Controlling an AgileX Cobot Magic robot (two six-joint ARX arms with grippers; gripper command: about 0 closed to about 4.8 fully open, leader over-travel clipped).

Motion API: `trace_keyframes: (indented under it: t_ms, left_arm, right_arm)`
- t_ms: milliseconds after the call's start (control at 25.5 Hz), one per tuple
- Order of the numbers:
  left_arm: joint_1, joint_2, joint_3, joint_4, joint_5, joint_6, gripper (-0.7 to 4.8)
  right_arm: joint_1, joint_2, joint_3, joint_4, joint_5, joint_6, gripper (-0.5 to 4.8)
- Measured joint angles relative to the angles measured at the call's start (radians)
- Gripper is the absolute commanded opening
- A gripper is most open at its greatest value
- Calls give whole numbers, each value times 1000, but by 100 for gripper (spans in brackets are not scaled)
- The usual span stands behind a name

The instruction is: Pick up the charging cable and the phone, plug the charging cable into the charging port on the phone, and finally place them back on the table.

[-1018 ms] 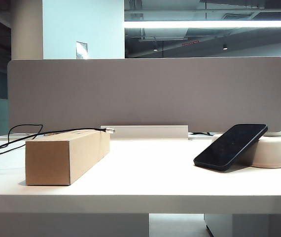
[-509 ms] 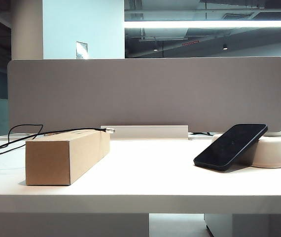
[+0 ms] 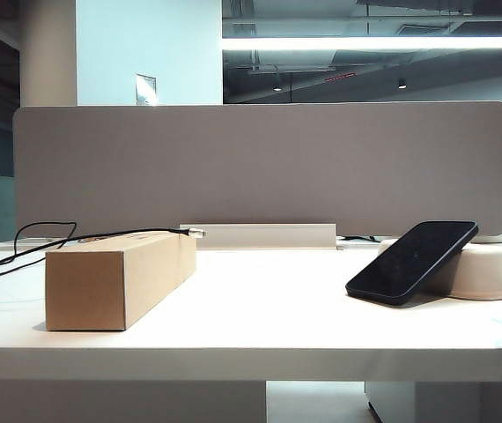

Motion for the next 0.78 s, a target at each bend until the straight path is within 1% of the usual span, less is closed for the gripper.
trace_keyframes:
  t_ms: [78,196,274,391,431,587,705,783]
  left_arm:
    - [0,146,74,-1,31,24,-6]
    - [0,264,142,-2,56,30,-6]
    - [0,370,209,0,90,30,-6]
    - [0,491,290,-2,148,30,-6]
    - [0,542,327,-8,177,30,-6]
    - [0,723,469,-10,248,31,-6]
    - [-2,819,550,-43,275,40,-5]
    - [-18,893,608,-55,275,54,-5]
  right_arm:
    - [0,88,0,45,-70,7,64]
    - [0,153,0,84,-97,28,68]
    - [0,185,1,102,-100,39,114]
    - [0,243,1,137,-101,74,222]
    - [0,258,1,145,-101,97,232]
    - [0,309,1,190,-102,160,234]
    - [0,349,1,229,-105,205,234]
    - [0,378,1,265,-127,237,234]
